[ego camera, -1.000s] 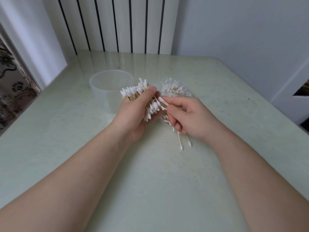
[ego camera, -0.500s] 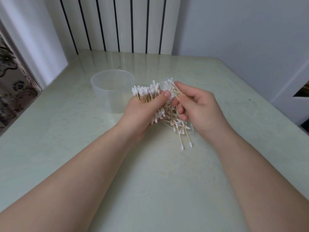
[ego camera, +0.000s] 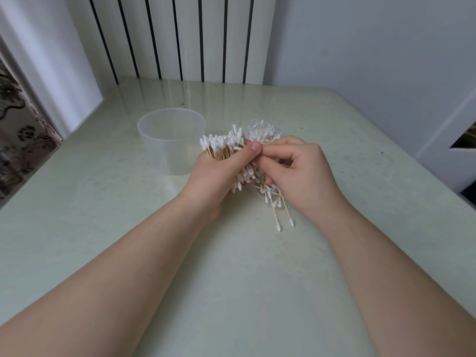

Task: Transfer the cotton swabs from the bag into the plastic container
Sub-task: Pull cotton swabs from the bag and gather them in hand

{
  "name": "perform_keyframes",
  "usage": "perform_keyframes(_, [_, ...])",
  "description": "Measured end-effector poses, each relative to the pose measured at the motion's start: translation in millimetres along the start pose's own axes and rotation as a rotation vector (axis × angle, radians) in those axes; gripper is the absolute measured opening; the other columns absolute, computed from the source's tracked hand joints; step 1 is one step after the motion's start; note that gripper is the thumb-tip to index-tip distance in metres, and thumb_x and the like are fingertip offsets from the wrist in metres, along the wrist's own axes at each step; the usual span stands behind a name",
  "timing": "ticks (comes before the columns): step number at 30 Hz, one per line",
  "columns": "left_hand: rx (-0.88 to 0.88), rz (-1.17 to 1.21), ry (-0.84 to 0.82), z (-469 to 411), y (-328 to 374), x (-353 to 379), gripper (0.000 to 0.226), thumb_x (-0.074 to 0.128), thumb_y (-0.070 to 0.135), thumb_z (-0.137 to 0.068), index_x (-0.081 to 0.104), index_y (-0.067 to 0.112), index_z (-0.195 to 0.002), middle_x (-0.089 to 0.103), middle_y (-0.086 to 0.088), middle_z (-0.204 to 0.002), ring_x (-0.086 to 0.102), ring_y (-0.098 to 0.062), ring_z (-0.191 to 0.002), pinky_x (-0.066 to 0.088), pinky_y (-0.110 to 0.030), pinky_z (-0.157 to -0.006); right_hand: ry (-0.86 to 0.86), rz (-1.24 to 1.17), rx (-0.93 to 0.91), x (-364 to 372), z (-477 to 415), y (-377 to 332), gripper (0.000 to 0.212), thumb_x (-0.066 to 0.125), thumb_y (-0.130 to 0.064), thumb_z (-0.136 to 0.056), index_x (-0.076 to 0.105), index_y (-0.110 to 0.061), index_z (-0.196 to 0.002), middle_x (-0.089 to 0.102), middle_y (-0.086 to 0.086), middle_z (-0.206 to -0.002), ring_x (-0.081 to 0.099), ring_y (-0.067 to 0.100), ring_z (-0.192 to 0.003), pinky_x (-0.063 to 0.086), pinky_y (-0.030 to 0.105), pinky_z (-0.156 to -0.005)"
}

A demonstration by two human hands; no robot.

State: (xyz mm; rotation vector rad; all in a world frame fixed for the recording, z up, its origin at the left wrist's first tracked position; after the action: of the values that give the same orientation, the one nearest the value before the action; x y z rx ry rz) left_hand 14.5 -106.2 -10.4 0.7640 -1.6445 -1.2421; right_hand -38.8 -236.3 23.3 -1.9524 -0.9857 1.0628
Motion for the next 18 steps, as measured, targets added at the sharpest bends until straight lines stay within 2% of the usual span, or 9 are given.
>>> perform_keyframes(2, [-0.014, 0.019, -0.002, 1, 0, 2, 0.04, 0.07, 0.025, -0.093, 0.066, -0.011, -0.11, 0.07, -0.03, -0.109, 0.07, -0.039, -0.099, 0.052, -0.049, -0.096, -0.031, -0.075, 0.064, 3, 0, 2, 0.024, 0.072, -0.002, -0.087, 0.077, -0.022, -0.098, 0.068, -0.002, -0.076, 0.063, 0.012, -0.053, 0.051, 0.022, -0.06])
perform_keyframes(4, [-0.039, 0.031, 0.005, 2, 1, 2, 0.029, 0.064, 0.023, -0.099, 0.067, -0.005, -0.107, 0.07, -0.024, -0.1, 0.068, -0.03, -0.09, 0.054, -0.041, -0.087, -0.039, -0.16, 0.116, 3, 0, 3, 0.023, 0.074, 0.001, -0.085, 0.074, -0.02, -0.094, 0.07, 0.002, -0.076, 0.064, 0.015, -0.052, 0.052, 0.023, -0.058])
perform_keyframes(7, [-0.097, 0.093, 0.019, 3, 2, 2, 0.018, 0.062, 0.021, -0.1, 0.069, 0.005, -0.102, 0.071, -0.015, -0.094, 0.069, -0.025, -0.085, 0.058, -0.034, -0.077, -0.063, -0.254, 0.11, 2, 0, -1, 0.02, 0.077, 0.003, -0.082, 0.069, -0.015, -0.085, 0.072, 0.007, -0.078, 0.067, 0.016, -0.057, 0.053, 0.024, -0.056])
perform_keyframes(10, [-0.169, 0.194, 0.084, 3, 4, -2, 0.009, 0.065, 0.018, -0.098, 0.068, 0.009, -0.097, 0.073, -0.006, -0.085, 0.071, -0.017, -0.077, 0.061, -0.03, -0.069, -0.059, -0.137, 0.016, -5, 0, -3, 0.016, 0.081, -0.005, -0.08, 0.072, -0.018, -0.081, 0.074, -0.004, -0.076, 0.069, 0.01, -0.067, 0.054, 0.024, -0.063])
perform_keyframes(12, [-0.202, 0.193, 0.084, 2, 5, -4, 0.007, 0.066, 0.016, -0.096, 0.065, 0.014, -0.09, 0.07, -0.001, -0.075, 0.068, -0.012, -0.068, 0.061, -0.028, -0.063, -0.06, 0.014, -0.036, -11, 1, -4, 0.019, 0.086, -0.017, -0.076, 0.074, -0.023, -0.09, 0.072, -0.011, -0.082, 0.066, 0.004, -0.071, 0.052, 0.024, -0.067])
perform_keyframes(14, [-0.236, 0.152, 0.045, 2, 6, -4, 0.011, 0.066, 0.016, -0.096, 0.064, 0.016, -0.085, 0.065, 0.002, -0.068, 0.064, -0.01, -0.061, 0.056, -0.024, -0.054, -0.144, 0.165, -0.058, -11, 2, -3, 0.052, 0.089, -0.034, -0.069, 0.069, -0.029, -0.117, 0.065, -0.017, -0.107, 0.064, 0.004, -0.091, 0.05, 0.025, -0.069])
perform_keyframes(15, [-0.251, 0.129, 0.013, 3, 6, -3, 0.013, 0.065, 0.016, -0.096, 0.064, 0.017, -0.083, 0.064, 0.002, -0.067, 0.063, -0.01, -0.059, 0.053, -0.023, -0.051, -0.218, 0.225, -0.065, -8, 3, -3, 0.073, 0.088, -0.043, -0.066, 0.059, -0.033, -0.132, 0.059, -0.019, -0.122, 0.06, 0.003, -0.106, 0.05, 0.024, -0.074])
perform_keyframes(16, [-0.267, 0.107, -0.025, 4, 6, 0, 0.014, 0.065, 0.016, -0.096, 0.064, 0.016, -0.082, 0.063, 0.002, -0.066, 0.062, -0.01, -0.058, 0.051, -0.022, -0.05, -0.284, 0.276, -0.065, -4, 5, -2, 0.091, 0.086, -0.051, -0.062, 0.048, -0.037, -0.143, 0.052, -0.02, -0.135, 0.054, 0.001, -0.118, 0.05, 0.023, -0.081])
perform_keyframes(18, [-0.293, 0.083, -0.098, 8, 5, 5, 0.014, 0.063, 0.015, -0.097, 0.066, 0.015, -0.083, 0.062, 0.001, -0.066, 0.062, -0.011, -0.056, 0.05, -0.022, -0.049, -0.353, 0.309, -0.062, 2, 7, -2, 0.107, 0.085, -0.057, -0.059, 0.035, -0.04, -0.152, 0.044, -0.02, -0.146, 0.046, -0.002, -0.13, 0.048, 0.028, -0.099])
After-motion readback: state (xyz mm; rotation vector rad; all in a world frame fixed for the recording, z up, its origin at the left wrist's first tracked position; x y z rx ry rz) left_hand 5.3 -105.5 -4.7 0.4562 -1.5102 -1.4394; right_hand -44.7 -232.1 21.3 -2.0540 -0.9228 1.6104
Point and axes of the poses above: each hand's wrist, its own z-axis away from the middle knuckle, its own x-axis out of the palm, y = z × x, the point moved 5 cm from there along -z, towards the middle knuckle
